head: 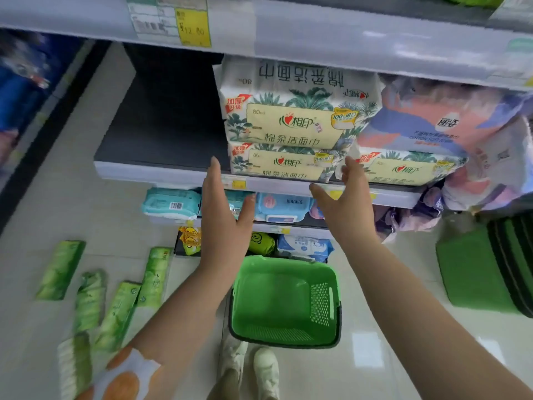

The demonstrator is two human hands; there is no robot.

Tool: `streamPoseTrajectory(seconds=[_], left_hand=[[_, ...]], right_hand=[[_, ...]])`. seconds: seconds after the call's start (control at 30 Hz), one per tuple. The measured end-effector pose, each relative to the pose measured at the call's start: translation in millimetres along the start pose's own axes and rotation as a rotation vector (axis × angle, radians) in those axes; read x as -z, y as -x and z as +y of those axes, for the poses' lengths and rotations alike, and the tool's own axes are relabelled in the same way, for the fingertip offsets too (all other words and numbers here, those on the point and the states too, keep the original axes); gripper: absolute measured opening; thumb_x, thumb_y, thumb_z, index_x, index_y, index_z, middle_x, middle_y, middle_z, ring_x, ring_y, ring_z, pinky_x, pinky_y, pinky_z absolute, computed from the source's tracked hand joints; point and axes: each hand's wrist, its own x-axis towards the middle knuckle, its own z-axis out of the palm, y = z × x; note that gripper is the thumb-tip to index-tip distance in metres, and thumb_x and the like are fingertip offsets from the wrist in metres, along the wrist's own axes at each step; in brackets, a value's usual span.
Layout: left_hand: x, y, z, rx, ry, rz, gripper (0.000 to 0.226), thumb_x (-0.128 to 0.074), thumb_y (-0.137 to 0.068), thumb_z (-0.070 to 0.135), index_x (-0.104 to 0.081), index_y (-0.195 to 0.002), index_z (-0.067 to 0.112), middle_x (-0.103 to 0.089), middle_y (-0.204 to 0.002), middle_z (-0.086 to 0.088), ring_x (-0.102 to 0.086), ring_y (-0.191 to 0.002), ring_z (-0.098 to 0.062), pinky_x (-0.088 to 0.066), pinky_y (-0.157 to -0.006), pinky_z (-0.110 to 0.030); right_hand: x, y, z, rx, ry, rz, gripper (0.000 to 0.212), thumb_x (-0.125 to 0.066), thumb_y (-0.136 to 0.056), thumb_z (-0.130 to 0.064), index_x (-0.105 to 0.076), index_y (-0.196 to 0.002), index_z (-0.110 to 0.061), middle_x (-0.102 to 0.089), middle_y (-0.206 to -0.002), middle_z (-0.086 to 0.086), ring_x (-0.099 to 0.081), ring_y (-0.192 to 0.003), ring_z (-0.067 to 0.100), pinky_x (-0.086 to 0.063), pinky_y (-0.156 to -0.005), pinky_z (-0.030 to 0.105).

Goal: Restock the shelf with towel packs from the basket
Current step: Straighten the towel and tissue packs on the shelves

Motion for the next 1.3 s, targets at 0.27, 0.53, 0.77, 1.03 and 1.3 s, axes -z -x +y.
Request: streamPoseTrajectory(seconds=[0.27, 0.53, 0.77, 1.03, 1.3], left_hand=[[62.0, 42.7, -53.2, 0.142, -0.223, 0.04, 0.081, -0.058, -0.09, 0.026, -0.004, -0.149, 0.019, -0.005, -0.158, -0.01, -0.003, -0.145, -0.023, -0.009, -0.118, -0.04], [146.3, 90.3, -116.8, 0.371, -0.288, 0.143, 0.078, -0.051, -0.093, 0.031, 0.002, -0.149, 0.025, 0.005, -0.158, -0.007, 0.004, -0.145, -0.023, -0.004, -0.118, -0.044], [238.8, 102.0, -177.5, 0.458, -0.346, 0.2, 0.077, -0.05, -0.093, 0.034, 0.001, -0.149, 0.023, 0.001, -0.158, -0.009, 0.001, -0.146, -0.023, -0.004, -0.118, -0.043], [335.0, 91.9, -233.6, 0.481, -0.411, 0.134, 0.075, -0.05, -0.093, 0.03, -0.001, -0.149, 0.021, 0.0, -0.158, -0.008, -0.001, -0.145, -0.024, -0.005, -0.116, -0.044], [382.9, 74.4, -271.1, 0.449, -0.439, 0.062, 0.076, -0.048, -0.093, 0.033, 0.003, -0.149, 0.025, 0.003, -0.158, -0.006, 0.002, -0.145, -0.024, 0.0, -0.116, -0.041]], right_hand=[[-44.4, 41.5, -20.9, 0.272, 0.129, -0.246, 0.08, -0.068, -0.081, -0.031, -0.023, -0.145, -0.014, -0.032, -0.147, 0.003, -0.031, -0.136, 0.017, -0.029, -0.107, 0.031], [-134.5, 95.5, -57.6, 0.424, 0.215, -0.548, 0.083, -0.067, -0.083, -0.033, -0.018, -0.148, -0.019, -0.026, -0.152, 0.0, -0.023, -0.14, 0.017, -0.022, -0.11, 0.028], [-218.0, 136.9, -101.1, 0.465, 0.238, -0.716, 0.086, -0.067, -0.082, -0.036, -0.016, -0.148, -0.019, -0.023, -0.153, 0.0, -0.019, -0.142, 0.017, -0.017, -0.112, 0.028], [-307.3, 171.0, -144.2, 0.449, 0.237, -0.752, 0.085, -0.069, -0.082, -0.03, -0.018, -0.148, -0.013, -0.024, -0.153, 0.002, -0.02, -0.141, 0.015, -0.012, -0.103, 0.012], [-371.4, 179.1, -159.0, 0.476, 0.36, -0.765, 0.079, -0.067, -0.083, -0.029, -0.022, -0.147, -0.011, -0.028, -0.151, 0.01, -0.023, -0.14, 0.02, -0.018, -0.112, 0.027]])
